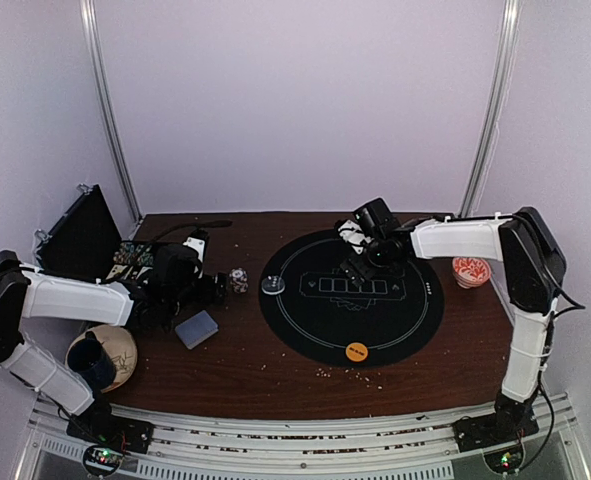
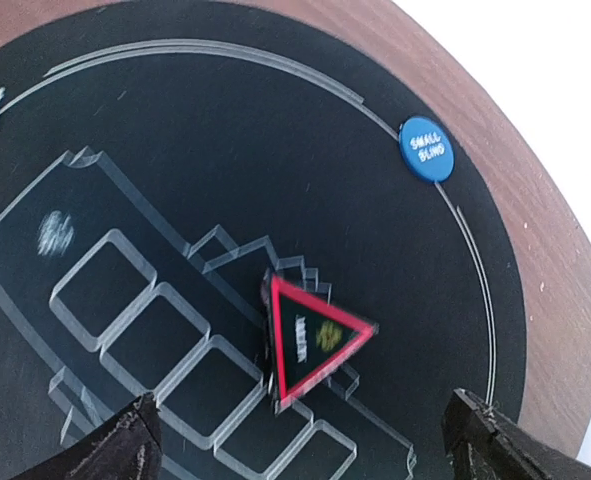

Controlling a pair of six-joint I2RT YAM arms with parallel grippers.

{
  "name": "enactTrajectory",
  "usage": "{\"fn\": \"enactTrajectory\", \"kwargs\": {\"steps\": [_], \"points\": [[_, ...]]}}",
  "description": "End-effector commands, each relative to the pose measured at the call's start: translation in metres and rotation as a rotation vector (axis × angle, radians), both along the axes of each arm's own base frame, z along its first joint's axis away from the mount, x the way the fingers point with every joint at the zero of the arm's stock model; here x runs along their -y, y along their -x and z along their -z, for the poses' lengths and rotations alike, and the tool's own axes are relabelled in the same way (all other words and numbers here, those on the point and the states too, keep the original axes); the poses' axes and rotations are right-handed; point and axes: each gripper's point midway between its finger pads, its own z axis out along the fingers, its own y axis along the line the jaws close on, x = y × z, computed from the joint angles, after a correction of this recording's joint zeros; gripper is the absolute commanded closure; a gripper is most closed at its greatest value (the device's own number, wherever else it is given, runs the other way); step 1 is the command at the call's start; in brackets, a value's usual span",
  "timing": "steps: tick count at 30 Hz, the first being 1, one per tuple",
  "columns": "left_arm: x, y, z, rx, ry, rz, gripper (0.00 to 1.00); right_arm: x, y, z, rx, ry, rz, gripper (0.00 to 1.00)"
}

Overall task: Distribute texas hold em gaming equipment
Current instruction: Move the all-in button to the poker table mat.

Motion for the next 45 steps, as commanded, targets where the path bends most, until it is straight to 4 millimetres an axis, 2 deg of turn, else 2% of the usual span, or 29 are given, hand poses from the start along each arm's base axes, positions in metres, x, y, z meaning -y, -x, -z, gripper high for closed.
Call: {"fn": "enactTrajectory", "kwargs": {"steps": [1,4,10,17,20,24,33,45], "points": [[0.005,-0.006,-0.014,0.036,0.006,-0.003,0.02,0.004,-0.029,0.005,0.062,0.039,0.119,0.0],[0.005,-0.007,-0.012,0.032,0.004,-0.001,0.02,0.006,-0.037,0.017,0.069,0.081,0.139,0.0],[0.006,-0.007,-0.01,0.029,-0.001,0.0,0.02,0.023,-0.05,0.033,0.132,0.192,0.201,0.0],[0.006,-0.008,-0.008,0.025,-0.007,-0.001,0.02,0.017,-0.06,0.038,0.15,0.203,0.189,0.0],[0.005,-0.008,-0.009,0.027,-0.009,-0.004,0.02,0.023,-0.064,0.046,0.156,0.258,0.216,0.0],[0.006,-0.008,-0.009,0.027,-0.009,-0.002,0.02,0.05,-0.064,0.06,0.165,0.35,0.276,0.0],[0.006,-0.008,-0.01,0.028,-0.005,0.002,0.02,0.114,-0.066,0.066,0.116,0.388,0.416,0.0],[0.007,-0.007,-0.012,0.03,0.005,0.007,0.02,0.18,-0.023,0.068,0.046,0.409,0.459,0.0]]}}
